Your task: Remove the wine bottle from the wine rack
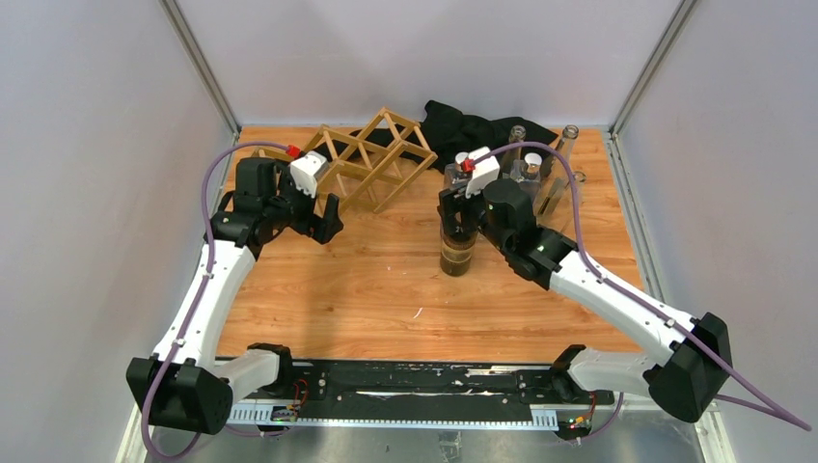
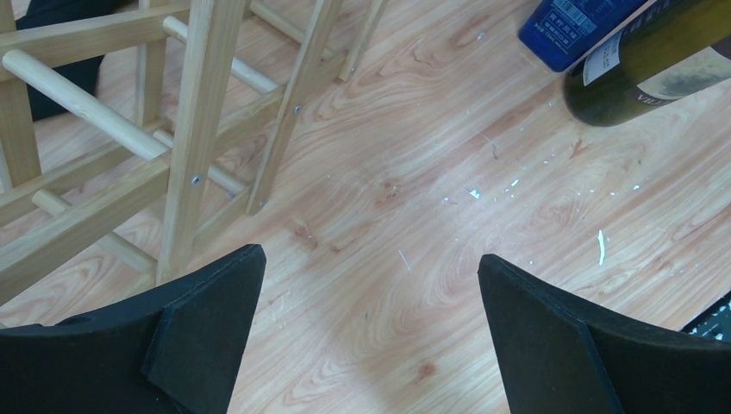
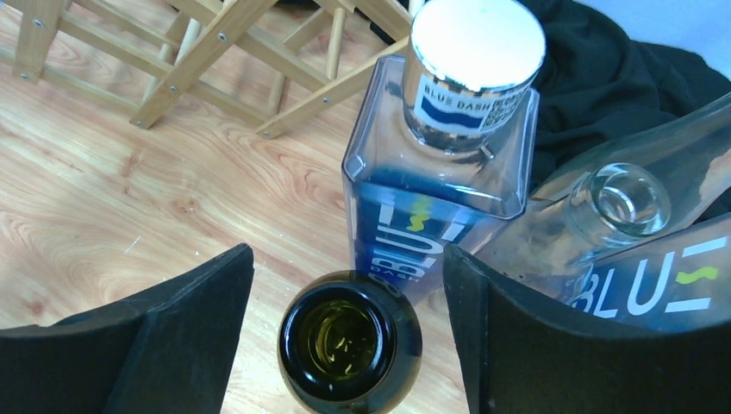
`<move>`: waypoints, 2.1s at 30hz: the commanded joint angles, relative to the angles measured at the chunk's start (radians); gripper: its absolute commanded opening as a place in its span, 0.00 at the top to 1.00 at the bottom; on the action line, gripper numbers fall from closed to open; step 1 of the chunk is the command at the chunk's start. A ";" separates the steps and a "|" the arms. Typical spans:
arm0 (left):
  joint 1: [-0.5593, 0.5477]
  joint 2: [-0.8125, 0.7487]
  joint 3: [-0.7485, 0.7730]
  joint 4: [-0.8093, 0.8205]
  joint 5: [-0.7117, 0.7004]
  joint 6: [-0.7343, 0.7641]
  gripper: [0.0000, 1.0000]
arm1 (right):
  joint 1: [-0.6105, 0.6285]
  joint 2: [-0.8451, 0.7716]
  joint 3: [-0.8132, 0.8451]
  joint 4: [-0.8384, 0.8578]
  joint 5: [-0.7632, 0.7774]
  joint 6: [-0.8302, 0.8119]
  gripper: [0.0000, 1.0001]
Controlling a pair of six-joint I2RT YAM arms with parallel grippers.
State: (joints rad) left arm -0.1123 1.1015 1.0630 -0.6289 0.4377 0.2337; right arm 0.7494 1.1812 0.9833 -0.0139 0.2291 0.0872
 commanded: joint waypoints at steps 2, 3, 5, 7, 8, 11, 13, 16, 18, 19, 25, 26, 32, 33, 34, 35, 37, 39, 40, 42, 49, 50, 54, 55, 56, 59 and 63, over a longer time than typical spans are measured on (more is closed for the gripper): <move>0.008 -0.021 -0.014 0.026 0.007 0.016 0.00 | -0.011 -0.044 0.025 -0.036 -0.025 0.018 0.12; 0.008 -0.021 -0.015 0.027 0.006 0.018 0.00 | -0.012 -0.051 0.032 -0.051 -0.028 0.024 0.12; 0.008 -0.022 -0.018 0.032 0.000 0.018 0.00 | -0.012 -0.076 0.050 -0.090 -0.027 0.042 0.11; 0.008 -0.022 -0.022 0.033 -0.008 0.025 0.00 | -0.011 -0.103 0.070 -0.124 -0.009 0.059 0.10; 0.010 -0.022 -0.023 0.034 -0.018 0.030 0.00 | -0.012 -0.131 0.082 -0.156 0.003 0.070 0.09; 0.031 -0.026 -0.035 0.037 -0.018 0.068 0.00 | -0.012 -0.216 0.085 -0.216 0.055 0.081 0.08; 0.069 -0.032 -0.055 0.052 -0.009 0.098 0.00 | -0.012 -0.281 0.061 -0.234 0.069 0.080 0.08; 0.126 -0.033 -0.084 0.074 0.009 0.132 0.00 | -0.012 -0.356 0.033 -0.294 0.091 0.097 0.07; 0.172 -0.031 -0.110 0.089 0.027 0.143 0.00 | -0.011 -0.410 -0.003 -0.337 0.173 0.118 0.06; 0.186 -0.031 -0.130 0.105 0.033 0.144 0.00 | -0.012 -0.431 -0.033 -0.351 0.214 0.130 0.06; 0.203 -0.025 -0.293 0.237 0.054 0.148 0.00 | -0.043 -0.507 -0.206 -0.405 0.379 0.213 0.04; 0.203 -0.020 -0.318 0.263 0.063 0.144 0.00 | -0.057 -0.511 -0.240 -0.404 0.393 0.243 0.04; 0.202 0.057 -0.412 0.420 0.076 0.122 0.00 | -0.122 -0.530 -0.423 -0.331 0.702 0.324 0.00; 0.202 0.063 -0.415 0.431 0.076 0.121 0.00 | -0.131 -0.532 -0.445 -0.327 0.733 0.338 0.00; 0.203 0.070 -0.432 0.451 0.078 0.121 0.00 | -0.149 -0.532 -0.464 -0.323 0.772 0.353 0.00; 0.203 0.071 -0.448 0.476 0.077 0.121 0.00 | -0.157 -0.531 -0.484 -0.319 0.810 0.365 0.00; 0.202 0.058 -0.491 0.548 0.070 0.106 0.00 | -0.193 -0.522 -0.519 -0.314 0.866 0.398 0.00; 0.203 0.029 -0.555 0.678 0.052 0.084 0.00 | -0.226 -0.512 -0.548 -0.310 0.892 0.435 0.00; 0.202 0.011 -0.593 0.745 0.032 0.067 0.00 | -0.247 -0.506 -0.558 -0.309 0.887 0.471 0.00; 0.203 -0.013 -0.653 0.847 0.019 0.047 0.00 | -0.292 -0.500 -0.575 -0.277 0.866 0.485 0.00; 0.202 0.013 -0.745 1.107 -0.074 -0.026 0.00 | -0.402 -0.457 -0.655 -0.026 0.921 0.405 0.00; 0.202 0.021 -0.757 1.148 -0.084 -0.041 0.00 | -0.424 -0.440 -0.659 -0.010 0.934 0.414 0.00; 0.202 0.059 -0.784 1.288 -0.128 -0.087 0.00 | -0.524 -0.344 -0.657 -0.001 0.941 0.487 0.00; 0.202 0.068 -0.787 1.315 -0.132 -0.097 0.00 | -0.537 -0.319 -0.658 0.004 0.938 0.489 0.00; 0.203 0.079 -0.790 1.341 -0.137 -0.108 0.00 | -0.545 -0.293 -0.666 0.067 0.934 0.482 0.00; 0.202 0.111 -0.786 1.389 -0.145 -0.134 0.00 | -0.564 -0.224 -0.726 0.310 0.866 0.380 0.00; 0.201 0.142 -0.768 1.404 -0.164 -0.163 0.00 | -0.599 -0.101 -0.758 0.545 0.773 0.277 0.00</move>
State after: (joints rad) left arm 0.0837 1.2182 0.2810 0.6712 0.3141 0.1131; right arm 0.1902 0.9897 0.2535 0.2295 1.0634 0.4625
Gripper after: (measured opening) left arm 0.997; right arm 0.998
